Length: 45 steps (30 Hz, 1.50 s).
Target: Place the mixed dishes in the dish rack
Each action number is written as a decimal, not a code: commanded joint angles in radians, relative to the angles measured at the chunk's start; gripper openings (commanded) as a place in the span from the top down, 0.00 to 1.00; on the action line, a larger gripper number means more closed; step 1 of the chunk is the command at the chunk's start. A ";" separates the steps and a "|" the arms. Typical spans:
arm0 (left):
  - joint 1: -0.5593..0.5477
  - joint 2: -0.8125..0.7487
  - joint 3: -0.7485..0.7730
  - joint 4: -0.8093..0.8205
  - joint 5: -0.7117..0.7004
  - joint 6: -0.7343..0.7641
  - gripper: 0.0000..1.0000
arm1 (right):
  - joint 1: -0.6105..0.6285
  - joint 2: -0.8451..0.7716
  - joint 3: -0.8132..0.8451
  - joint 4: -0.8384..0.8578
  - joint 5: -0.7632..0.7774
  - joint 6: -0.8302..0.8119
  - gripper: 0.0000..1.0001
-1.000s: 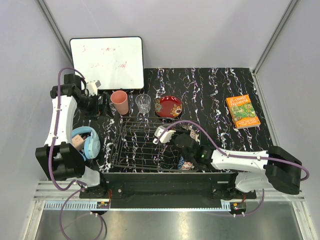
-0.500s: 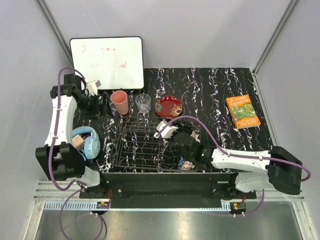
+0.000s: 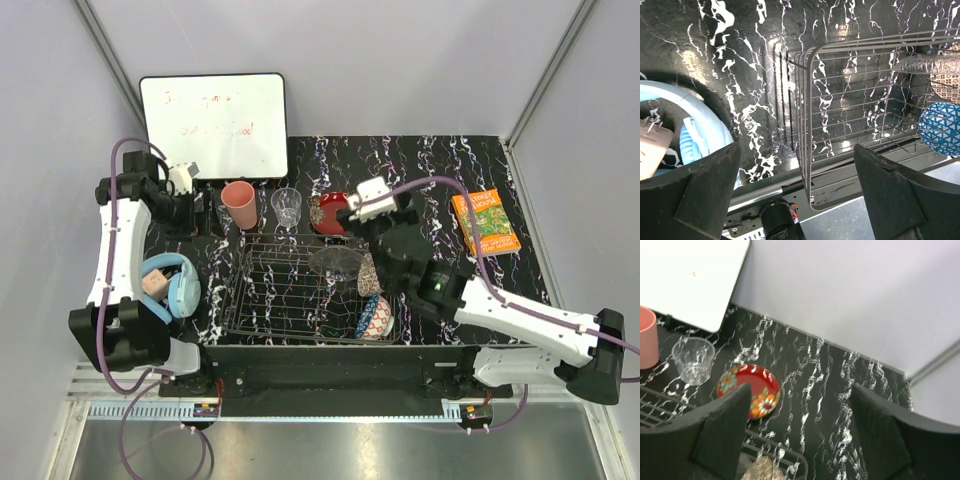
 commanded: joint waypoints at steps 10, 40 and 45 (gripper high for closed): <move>0.018 -0.145 -0.034 0.076 -0.195 0.004 0.01 | -0.576 0.187 0.300 -0.612 -0.428 0.811 0.09; 0.240 -0.118 -0.224 0.254 0.060 0.135 0.01 | -0.660 0.564 0.523 -0.824 -0.540 1.329 0.00; 0.247 -0.118 -0.243 0.272 0.065 0.140 0.01 | -0.660 0.600 0.555 -0.842 -0.547 1.336 0.00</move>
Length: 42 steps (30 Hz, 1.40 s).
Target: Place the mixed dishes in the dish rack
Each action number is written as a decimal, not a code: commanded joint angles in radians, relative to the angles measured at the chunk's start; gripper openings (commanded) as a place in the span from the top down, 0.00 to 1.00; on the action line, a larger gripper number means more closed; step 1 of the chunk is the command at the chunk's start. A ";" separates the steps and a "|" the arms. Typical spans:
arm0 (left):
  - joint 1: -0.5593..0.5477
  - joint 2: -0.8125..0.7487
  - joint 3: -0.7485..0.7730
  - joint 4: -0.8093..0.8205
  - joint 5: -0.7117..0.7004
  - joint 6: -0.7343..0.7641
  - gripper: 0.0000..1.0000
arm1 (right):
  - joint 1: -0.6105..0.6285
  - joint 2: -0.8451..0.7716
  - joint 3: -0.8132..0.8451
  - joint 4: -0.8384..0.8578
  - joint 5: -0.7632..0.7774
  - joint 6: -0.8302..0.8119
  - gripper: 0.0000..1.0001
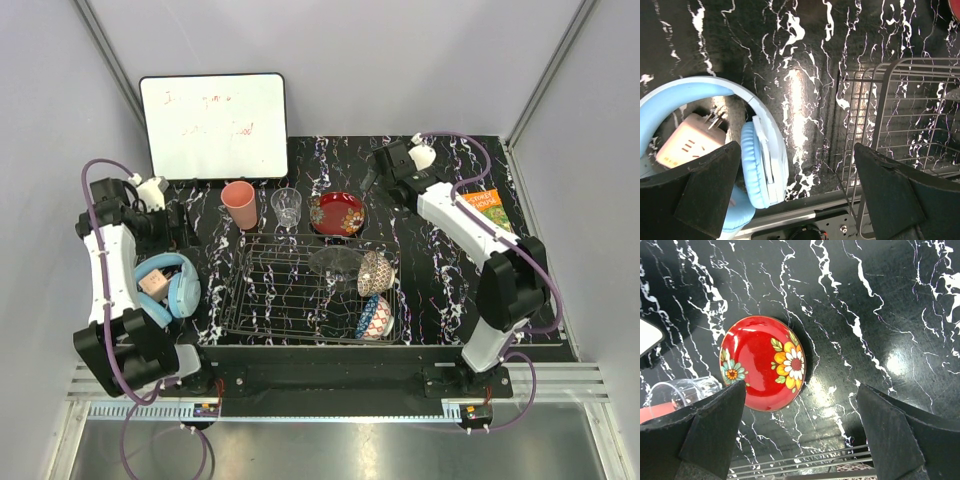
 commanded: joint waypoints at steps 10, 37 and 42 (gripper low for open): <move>0.012 0.004 -0.019 0.059 0.074 0.018 0.01 | 0.000 0.029 0.048 -0.055 0.022 0.017 0.00; 0.015 0.059 0.018 0.061 0.111 -0.007 0.01 | -0.032 0.192 0.120 -0.054 -0.140 -0.040 0.00; 0.014 0.056 0.026 0.055 0.109 -0.013 0.01 | -0.035 0.244 0.160 -0.043 -0.193 -0.063 0.00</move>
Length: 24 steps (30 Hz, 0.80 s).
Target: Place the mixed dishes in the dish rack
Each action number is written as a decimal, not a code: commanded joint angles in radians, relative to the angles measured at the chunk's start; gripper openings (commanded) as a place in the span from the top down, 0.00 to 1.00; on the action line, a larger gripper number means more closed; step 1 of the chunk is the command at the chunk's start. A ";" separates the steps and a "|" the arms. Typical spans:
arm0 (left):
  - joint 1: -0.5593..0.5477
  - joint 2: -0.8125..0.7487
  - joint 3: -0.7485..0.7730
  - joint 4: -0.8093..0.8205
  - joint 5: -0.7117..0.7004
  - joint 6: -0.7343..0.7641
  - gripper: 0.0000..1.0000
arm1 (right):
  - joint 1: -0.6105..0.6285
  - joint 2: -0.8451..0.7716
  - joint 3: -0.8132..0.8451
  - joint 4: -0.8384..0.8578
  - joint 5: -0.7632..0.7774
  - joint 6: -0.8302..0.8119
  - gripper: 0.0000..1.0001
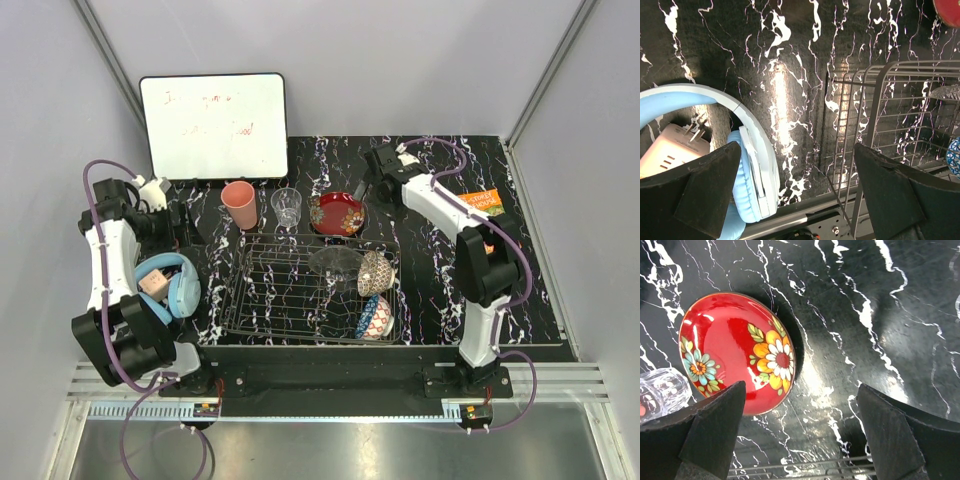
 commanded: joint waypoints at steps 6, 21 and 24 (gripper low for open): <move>0.005 -0.010 0.056 0.019 0.026 -0.009 0.01 | -0.035 0.076 0.086 0.041 -0.144 -0.045 0.00; 0.005 0.005 0.080 0.001 0.016 -0.010 0.01 | -0.055 0.191 0.129 0.082 -0.321 -0.043 0.00; 0.005 0.004 0.079 -0.001 0.019 -0.010 0.01 | -0.059 0.197 0.123 0.096 -0.339 -0.042 0.00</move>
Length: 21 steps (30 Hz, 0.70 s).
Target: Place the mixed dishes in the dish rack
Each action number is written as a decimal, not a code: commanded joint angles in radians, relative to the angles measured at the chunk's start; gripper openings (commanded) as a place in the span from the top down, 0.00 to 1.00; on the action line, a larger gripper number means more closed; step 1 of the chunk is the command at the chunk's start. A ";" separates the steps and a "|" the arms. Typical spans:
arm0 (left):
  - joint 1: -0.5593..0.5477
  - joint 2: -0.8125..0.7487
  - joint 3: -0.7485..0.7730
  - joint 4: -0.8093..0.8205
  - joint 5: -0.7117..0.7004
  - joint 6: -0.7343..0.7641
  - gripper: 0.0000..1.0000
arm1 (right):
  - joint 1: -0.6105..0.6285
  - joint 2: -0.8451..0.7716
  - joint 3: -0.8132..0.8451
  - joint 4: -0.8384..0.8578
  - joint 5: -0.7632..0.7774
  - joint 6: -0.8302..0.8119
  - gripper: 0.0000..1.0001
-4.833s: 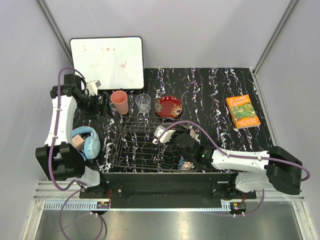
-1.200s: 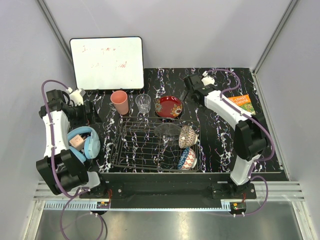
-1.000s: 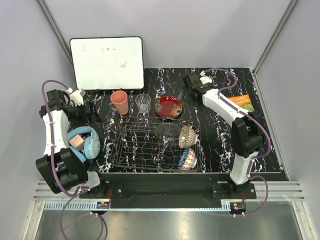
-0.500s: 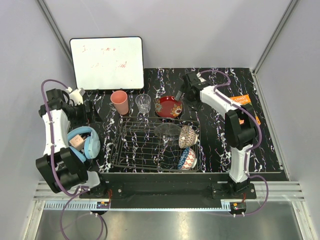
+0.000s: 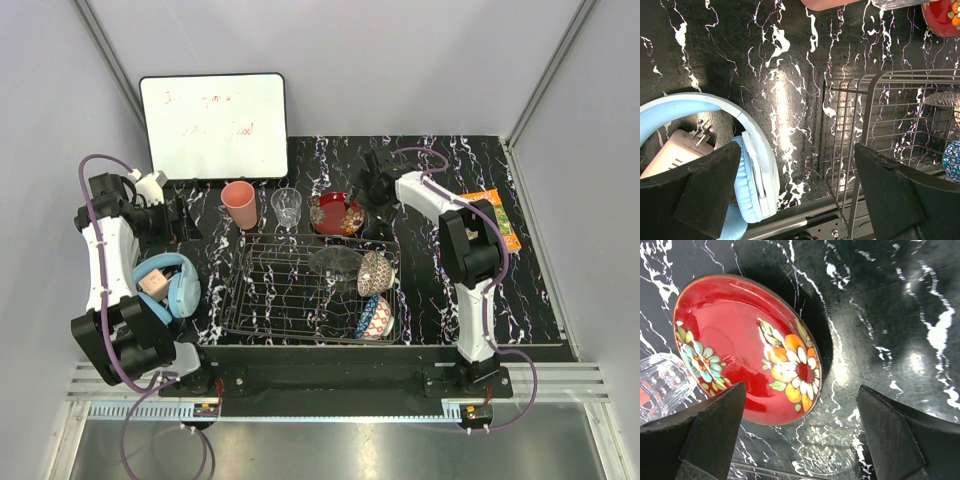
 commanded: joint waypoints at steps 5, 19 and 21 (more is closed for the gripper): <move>0.005 0.003 0.035 0.006 0.021 -0.009 0.01 | -0.030 -0.010 -0.010 0.082 -0.094 -0.001 0.00; 0.005 -0.011 0.032 -0.013 -0.010 0.000 0.01 | -0.039 0.045 -0.040 0.140 -0.143 0.045 0.12; 0.005 -0.014 0.038 -0.014 -0.008 0.001 0.01 | -0.041 0.042 -0.049 0.140 -0.131 0.048 0.16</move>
